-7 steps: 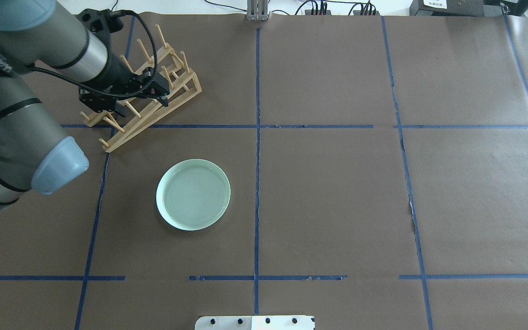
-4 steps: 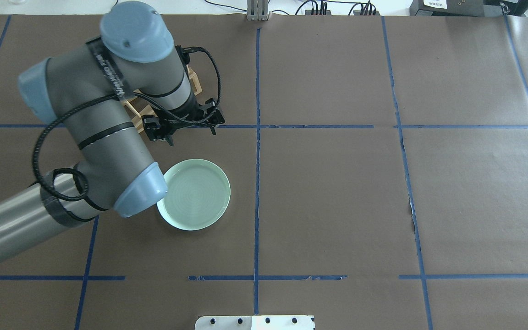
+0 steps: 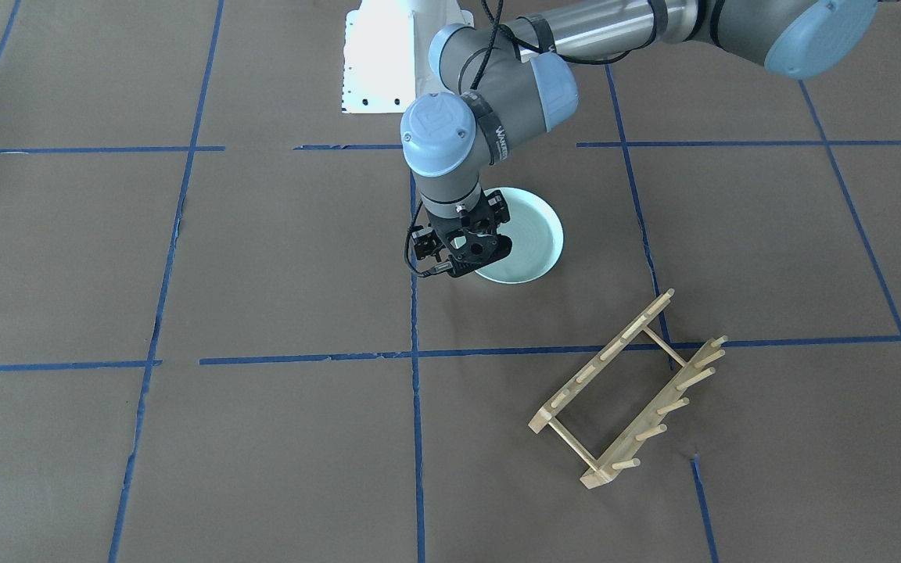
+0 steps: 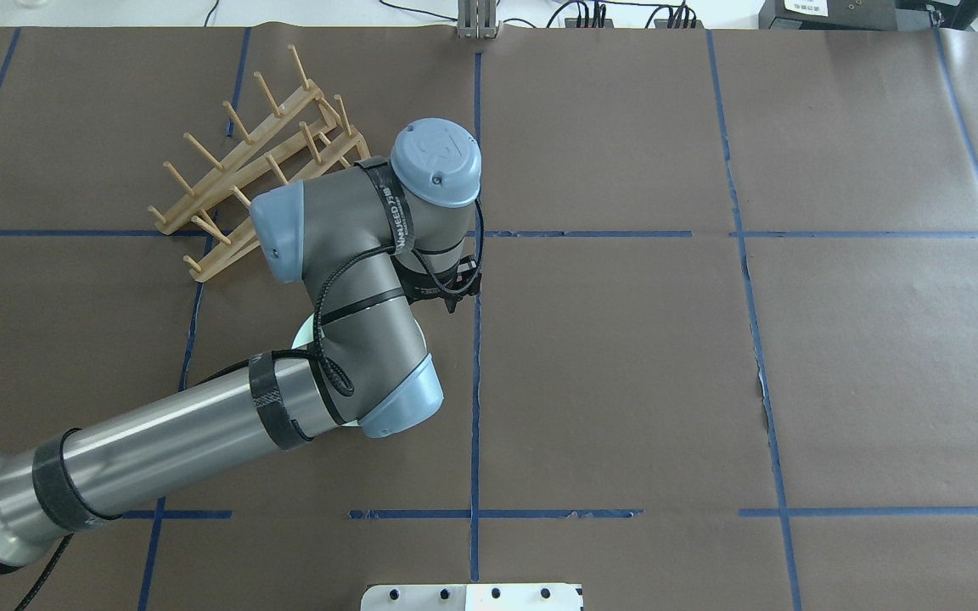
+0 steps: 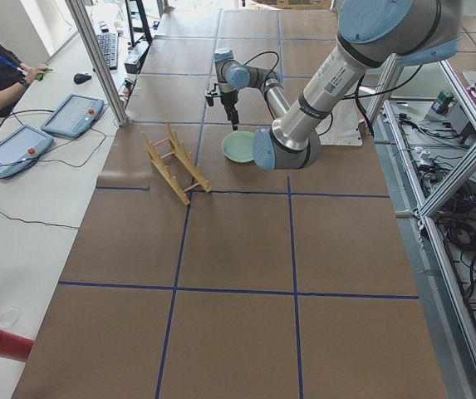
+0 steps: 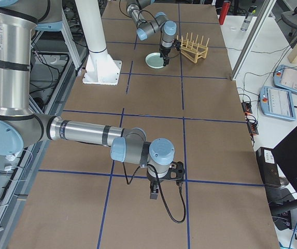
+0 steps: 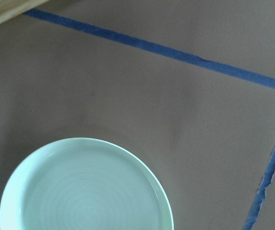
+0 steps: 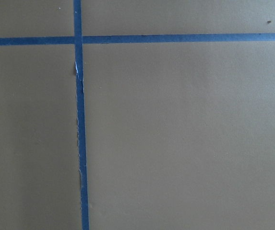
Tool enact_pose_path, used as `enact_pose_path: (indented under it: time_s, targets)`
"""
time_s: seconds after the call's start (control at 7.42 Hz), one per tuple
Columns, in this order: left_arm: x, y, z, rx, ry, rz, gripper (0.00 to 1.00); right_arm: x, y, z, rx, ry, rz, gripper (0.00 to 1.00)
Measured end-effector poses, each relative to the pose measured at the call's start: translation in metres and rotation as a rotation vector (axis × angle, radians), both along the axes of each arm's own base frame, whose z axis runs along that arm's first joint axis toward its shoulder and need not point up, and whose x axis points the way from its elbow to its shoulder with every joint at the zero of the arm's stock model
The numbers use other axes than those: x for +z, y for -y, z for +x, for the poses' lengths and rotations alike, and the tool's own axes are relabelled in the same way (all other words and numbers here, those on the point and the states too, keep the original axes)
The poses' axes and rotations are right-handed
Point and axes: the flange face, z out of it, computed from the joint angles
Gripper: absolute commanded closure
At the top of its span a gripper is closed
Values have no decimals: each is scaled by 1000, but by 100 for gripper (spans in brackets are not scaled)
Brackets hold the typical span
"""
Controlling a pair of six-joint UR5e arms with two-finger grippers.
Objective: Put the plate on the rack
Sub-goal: 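Grasp the rim of the pale green plate with the left gripper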
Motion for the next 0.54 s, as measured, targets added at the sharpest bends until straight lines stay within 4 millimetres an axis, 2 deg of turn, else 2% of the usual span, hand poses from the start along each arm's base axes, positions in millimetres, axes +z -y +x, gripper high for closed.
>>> enact_pose_path:
  time_s: [0.13,0.54]
  targets:
    - [2,-5,10,5,11,-8,43,0,0,0,0,0,0,0]
    - [7,-16,23,22,18,-13,43,0,0,0,-1,0,0,0]
